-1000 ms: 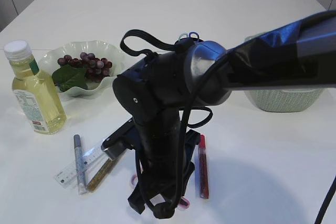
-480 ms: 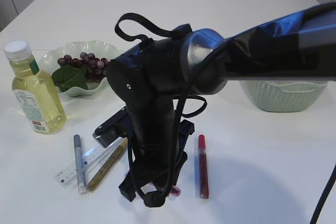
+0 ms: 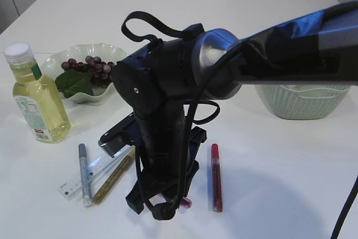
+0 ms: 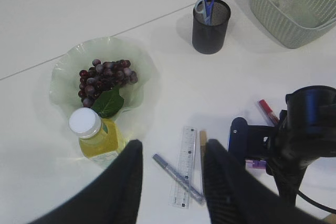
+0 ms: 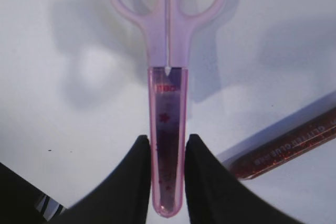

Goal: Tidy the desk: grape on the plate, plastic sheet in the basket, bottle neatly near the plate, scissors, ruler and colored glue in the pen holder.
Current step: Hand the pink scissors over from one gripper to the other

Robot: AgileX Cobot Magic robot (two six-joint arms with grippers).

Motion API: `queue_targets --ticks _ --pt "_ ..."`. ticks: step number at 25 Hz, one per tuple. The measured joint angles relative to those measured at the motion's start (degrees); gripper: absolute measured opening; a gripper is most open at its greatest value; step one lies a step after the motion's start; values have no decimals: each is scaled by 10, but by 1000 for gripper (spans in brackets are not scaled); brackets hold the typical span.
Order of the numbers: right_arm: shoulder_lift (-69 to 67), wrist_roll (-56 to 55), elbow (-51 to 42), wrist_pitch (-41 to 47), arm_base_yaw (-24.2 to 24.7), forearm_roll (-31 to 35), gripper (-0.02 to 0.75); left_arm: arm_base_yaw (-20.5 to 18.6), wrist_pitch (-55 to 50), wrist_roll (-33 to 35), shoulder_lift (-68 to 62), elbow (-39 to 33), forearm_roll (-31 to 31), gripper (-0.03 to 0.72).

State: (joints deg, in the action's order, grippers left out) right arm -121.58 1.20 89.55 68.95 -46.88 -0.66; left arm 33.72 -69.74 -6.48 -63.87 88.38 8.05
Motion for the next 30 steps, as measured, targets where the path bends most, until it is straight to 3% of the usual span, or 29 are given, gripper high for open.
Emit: queue_targets --ticks 30 --pt "-1 8 10 4 0 0 187 0 0 0 0 0 -8 290"
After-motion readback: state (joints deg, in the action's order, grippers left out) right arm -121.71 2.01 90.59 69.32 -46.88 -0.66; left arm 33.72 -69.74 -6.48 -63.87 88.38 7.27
